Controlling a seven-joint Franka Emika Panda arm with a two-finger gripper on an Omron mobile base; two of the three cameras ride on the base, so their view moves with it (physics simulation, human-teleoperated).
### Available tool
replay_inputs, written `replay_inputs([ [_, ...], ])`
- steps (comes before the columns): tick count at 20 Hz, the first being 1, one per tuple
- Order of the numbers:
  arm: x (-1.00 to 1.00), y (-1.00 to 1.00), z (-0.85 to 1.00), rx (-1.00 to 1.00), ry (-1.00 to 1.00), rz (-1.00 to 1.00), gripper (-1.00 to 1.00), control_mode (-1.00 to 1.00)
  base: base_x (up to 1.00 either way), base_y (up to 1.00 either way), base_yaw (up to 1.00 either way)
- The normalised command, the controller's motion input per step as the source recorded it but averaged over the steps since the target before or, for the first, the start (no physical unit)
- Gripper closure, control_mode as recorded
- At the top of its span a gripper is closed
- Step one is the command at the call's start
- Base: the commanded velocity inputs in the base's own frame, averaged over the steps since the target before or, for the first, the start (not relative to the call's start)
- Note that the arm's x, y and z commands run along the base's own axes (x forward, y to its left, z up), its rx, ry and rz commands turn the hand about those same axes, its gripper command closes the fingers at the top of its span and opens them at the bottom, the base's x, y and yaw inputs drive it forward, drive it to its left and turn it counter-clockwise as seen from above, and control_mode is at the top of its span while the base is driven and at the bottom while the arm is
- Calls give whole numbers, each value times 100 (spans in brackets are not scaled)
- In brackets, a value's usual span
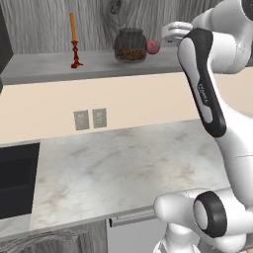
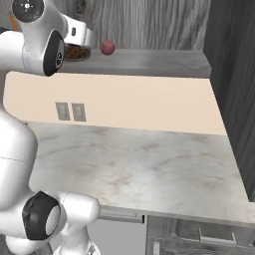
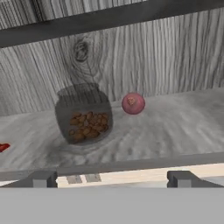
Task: Pick the jar and candle from the dining table and place them in the open cabinet. Close the cabinet after placing the objects.
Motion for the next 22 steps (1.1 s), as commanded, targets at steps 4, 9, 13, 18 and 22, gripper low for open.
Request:
replay_inputs([
  [4,-77,-12,0,0,0,0,-100,-100,0,0,0],
  [9,-83,-3,-30,0,3,0,-100,-100,0,0,0],
  [13,-72,0,-65,-2,12,0,-100,-100,0,0,0],
  [18,-55,0,-76,-4,17,0,-100,-100,0,0,0],
  [22,-57,0,-53,-7,22,0,-100,-100,0,0,0],
])
